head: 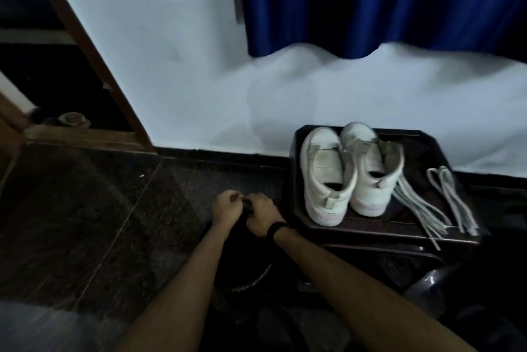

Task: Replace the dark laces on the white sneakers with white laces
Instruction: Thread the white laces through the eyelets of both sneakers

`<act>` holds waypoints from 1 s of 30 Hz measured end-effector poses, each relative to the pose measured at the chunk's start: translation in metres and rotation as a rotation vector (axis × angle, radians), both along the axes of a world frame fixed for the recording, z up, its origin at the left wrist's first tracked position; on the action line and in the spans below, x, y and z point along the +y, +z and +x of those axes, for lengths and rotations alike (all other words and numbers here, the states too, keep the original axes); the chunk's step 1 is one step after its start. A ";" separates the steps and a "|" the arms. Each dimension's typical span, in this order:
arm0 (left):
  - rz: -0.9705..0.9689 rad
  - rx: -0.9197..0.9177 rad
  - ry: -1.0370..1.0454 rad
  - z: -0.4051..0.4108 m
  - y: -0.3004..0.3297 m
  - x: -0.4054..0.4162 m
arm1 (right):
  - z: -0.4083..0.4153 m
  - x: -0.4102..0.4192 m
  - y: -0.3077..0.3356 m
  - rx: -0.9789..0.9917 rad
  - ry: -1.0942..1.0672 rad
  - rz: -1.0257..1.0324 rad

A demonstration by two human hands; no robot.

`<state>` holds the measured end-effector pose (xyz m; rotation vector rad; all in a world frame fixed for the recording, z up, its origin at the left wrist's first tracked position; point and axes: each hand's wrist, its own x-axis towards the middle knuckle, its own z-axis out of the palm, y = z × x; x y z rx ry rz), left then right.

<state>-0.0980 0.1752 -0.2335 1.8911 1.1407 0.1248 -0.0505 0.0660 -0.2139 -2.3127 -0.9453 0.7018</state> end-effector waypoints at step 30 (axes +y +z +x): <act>0.875 -0.244 -0.356 0.097 0.134 -0.208 | 0.088 -0.230 0.135 -0.297 -0.621 0.280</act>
